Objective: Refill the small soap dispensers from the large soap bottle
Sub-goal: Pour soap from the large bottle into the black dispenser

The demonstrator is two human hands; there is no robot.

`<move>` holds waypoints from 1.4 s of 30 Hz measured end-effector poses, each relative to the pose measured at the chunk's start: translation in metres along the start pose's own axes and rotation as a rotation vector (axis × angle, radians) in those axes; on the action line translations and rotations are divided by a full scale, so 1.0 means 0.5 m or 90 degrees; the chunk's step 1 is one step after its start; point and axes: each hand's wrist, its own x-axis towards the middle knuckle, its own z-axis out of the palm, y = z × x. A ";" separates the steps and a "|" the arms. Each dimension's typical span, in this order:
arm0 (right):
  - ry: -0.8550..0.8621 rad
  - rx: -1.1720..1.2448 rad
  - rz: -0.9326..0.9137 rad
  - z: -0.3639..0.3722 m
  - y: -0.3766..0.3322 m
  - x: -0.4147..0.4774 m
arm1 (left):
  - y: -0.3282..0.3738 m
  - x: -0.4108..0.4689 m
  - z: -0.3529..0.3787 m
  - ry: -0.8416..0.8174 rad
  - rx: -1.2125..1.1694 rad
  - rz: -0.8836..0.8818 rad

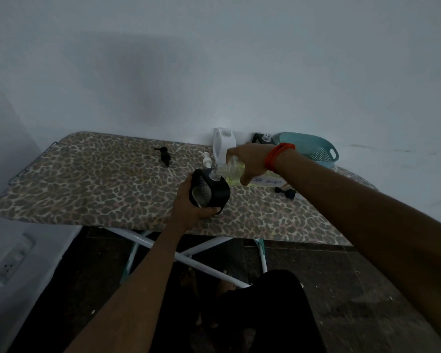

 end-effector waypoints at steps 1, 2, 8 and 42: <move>-0.001 -0.001 0.000 -0.001 0.000 0.000 | 0.000 0.000 0.000 -0.001 0.000 0.001; -0.002 -0.002 0.001 -0.001 0.000 0.001 | 0.000 0.000 0.000 -0.001 -0.001 0.002; -0.002 -0.009 0.004 -0.001 0.002 0.003 | 0.003 -0.004 0.000 -0.002 -0.024 0.002; -0.001 -0.021 0.011 -0.001 -0.001 0.003 | 0.010 -0.007 0.000 0.000 -0.012 -0.014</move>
